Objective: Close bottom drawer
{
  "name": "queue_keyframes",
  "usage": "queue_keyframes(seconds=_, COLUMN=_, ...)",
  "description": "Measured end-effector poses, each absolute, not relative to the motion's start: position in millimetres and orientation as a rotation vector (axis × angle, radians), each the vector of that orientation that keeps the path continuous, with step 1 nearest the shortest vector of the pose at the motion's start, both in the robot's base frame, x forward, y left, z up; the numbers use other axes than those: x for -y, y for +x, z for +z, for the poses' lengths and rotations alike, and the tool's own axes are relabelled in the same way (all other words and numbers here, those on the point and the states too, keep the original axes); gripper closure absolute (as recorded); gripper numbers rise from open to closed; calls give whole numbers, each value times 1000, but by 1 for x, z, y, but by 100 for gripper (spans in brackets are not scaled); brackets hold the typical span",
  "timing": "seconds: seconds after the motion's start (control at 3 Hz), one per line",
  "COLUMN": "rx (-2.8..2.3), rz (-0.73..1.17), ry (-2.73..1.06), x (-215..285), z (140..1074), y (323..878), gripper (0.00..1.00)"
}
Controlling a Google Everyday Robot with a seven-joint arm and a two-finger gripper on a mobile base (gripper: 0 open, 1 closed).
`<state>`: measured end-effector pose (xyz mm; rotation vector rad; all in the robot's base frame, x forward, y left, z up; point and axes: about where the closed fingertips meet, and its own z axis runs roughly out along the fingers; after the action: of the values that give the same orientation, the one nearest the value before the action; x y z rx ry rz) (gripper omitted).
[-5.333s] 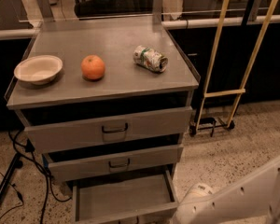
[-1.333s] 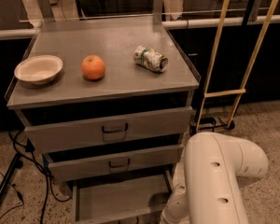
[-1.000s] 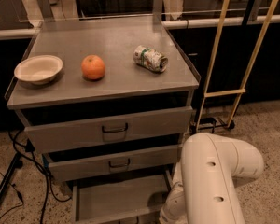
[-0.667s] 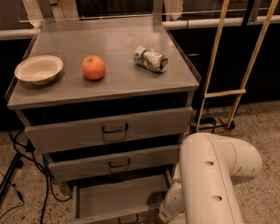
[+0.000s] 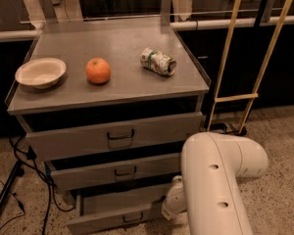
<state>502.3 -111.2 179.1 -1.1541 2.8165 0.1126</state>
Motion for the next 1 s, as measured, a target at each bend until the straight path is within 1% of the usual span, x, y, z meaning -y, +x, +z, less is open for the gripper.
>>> queue_keyframes(seconds=0.33, rx=-2833, rz=129, ry=-1112, x=114, z=169, y=500, gripper=100)
queue_keyframes(seconds=0.67, rx=-2836, rz=137, ry=-1028, x=119, z=162, y=510, gripper=100)
queue_keyframes(seconds=1.0, rx=-2785, rz=102, ry=-935, x=127, z=167, y=548, gripper=100)
